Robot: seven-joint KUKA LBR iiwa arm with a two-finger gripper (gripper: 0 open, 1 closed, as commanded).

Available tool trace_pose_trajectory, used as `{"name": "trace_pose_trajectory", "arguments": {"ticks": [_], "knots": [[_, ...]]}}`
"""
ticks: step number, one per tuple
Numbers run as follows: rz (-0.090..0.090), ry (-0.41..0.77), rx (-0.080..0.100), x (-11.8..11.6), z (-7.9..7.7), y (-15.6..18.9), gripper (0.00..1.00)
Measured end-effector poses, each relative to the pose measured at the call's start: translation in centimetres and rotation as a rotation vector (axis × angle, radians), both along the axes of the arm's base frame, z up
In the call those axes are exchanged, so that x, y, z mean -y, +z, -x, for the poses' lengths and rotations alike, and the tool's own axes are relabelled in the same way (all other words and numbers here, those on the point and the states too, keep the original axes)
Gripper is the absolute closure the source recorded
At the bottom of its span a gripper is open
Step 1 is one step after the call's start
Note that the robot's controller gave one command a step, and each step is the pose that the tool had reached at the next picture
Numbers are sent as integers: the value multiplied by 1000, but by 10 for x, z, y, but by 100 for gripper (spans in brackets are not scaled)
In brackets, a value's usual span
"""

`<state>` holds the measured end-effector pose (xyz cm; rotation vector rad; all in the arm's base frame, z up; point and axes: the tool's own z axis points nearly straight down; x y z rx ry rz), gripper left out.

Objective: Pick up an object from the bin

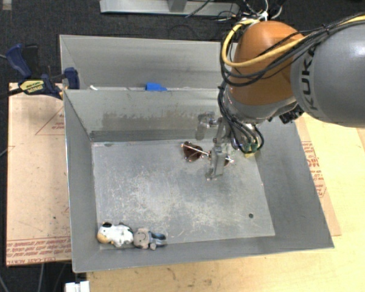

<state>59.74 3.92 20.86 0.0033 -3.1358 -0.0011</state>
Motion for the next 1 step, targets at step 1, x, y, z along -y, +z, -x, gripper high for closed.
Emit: {"name": "trace_pose_trajectory", "arguments": {"ticks": [1], "knots": [[-1,-1,8,0,-1,5,0]]}}
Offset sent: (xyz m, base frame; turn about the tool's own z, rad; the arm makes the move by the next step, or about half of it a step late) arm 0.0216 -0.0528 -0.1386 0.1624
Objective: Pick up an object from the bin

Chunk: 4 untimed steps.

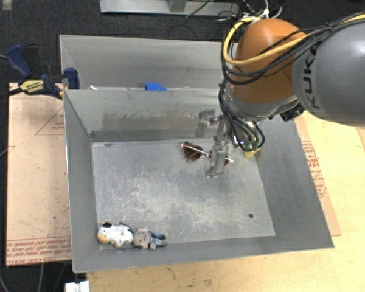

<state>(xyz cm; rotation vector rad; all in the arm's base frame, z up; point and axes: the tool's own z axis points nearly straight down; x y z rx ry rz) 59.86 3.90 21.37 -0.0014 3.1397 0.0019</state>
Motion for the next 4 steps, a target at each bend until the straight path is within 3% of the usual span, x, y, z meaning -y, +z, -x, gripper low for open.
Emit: {"name": "trace_pose_trajectory", "arguments": {"ticks": [1,2,3,4], "knots": [[-1,-80,5,26,-12,-71,0],[1,-7,4,55,-46,-144,0],[0,-381,-1,53,-42,-78,0],[0,-44,7,54,-46,-127,0]]}}
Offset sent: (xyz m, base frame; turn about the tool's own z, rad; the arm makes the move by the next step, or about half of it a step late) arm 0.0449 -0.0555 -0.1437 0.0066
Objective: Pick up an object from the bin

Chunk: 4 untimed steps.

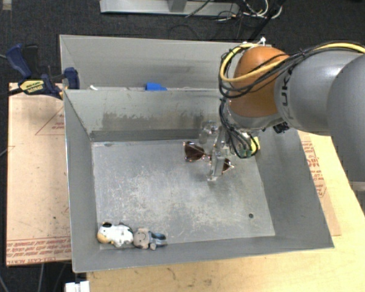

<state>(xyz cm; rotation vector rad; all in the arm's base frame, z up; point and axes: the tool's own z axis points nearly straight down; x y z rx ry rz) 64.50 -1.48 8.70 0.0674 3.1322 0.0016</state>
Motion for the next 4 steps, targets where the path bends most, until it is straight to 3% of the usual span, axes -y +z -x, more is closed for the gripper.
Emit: {"name": "trace_pose_trajectory", "arguments": {"ticks": [1,4], "knots": [[-2,-547,-4,-11,15,-15,100],[-2,-546,-9,-12,17,-1,100]]}}
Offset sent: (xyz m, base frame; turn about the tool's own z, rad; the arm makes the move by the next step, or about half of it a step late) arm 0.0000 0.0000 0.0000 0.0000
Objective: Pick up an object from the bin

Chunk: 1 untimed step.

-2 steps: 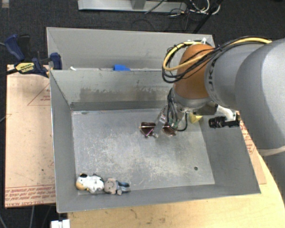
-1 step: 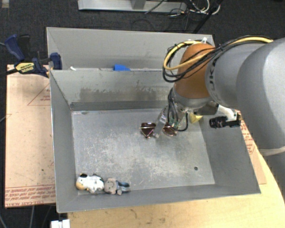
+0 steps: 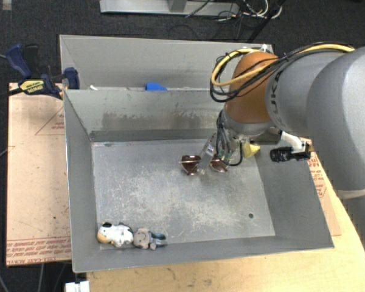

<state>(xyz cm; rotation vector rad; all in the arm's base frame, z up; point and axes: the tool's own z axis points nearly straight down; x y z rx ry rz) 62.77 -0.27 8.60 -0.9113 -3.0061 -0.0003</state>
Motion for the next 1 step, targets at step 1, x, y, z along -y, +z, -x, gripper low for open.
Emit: {"name": "trace_pose_trajectory", "arguments": {"ticks": [1], "knots": [[0,1,2,0,-1,9,100]]}}
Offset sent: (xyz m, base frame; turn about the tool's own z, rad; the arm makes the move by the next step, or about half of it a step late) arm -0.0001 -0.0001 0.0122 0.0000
